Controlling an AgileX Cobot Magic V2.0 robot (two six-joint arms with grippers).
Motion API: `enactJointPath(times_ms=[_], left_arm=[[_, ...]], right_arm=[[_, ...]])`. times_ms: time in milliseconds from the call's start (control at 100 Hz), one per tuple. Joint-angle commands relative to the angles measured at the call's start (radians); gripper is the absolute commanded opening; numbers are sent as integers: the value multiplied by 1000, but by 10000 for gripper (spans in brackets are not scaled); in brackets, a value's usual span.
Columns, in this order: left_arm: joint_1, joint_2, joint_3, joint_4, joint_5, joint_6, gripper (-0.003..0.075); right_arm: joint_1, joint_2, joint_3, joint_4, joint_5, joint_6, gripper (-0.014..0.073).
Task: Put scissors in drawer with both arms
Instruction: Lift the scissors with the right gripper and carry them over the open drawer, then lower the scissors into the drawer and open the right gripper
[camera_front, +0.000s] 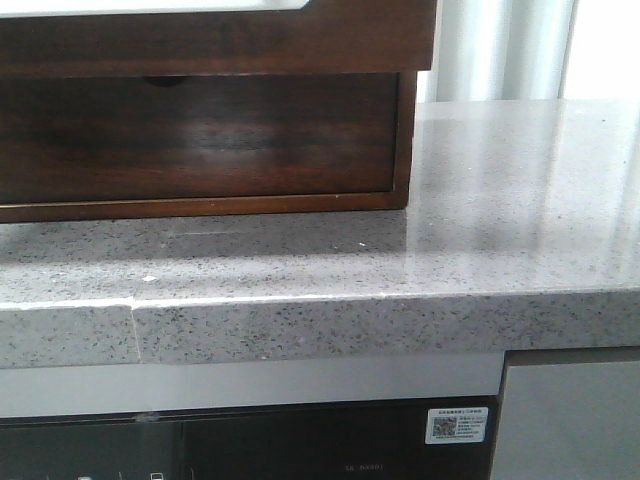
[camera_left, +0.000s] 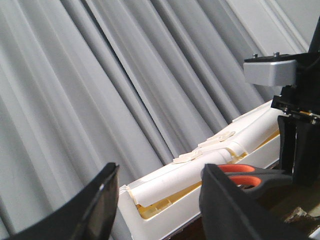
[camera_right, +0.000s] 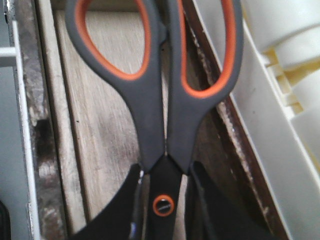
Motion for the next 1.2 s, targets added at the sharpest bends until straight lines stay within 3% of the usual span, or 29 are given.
enactJointPath(times_ms=[0, 680, 780, 970, 1190], left_arm=[[-6, 11, -26, -20, -53, -10, 327], [-6, 11, -26, -20, -53, -10, 327], [-6, 11, -26, -20, -53, -10, 327], [-6, 11, -26, -20, -53, -10, 327], [-6, 11, -26, -20, -53, -10, 327]], right_arm=[[1, -36, -33, 14, -77, -13, -124], [1, 24, -33, 12, -31, -16, -121], [1, 24, -33, 12, -31, -16, -57], [1, 24, -33, 12, -31, -16, 197], [1, 24, -33, 12, -37, -16, 230]])
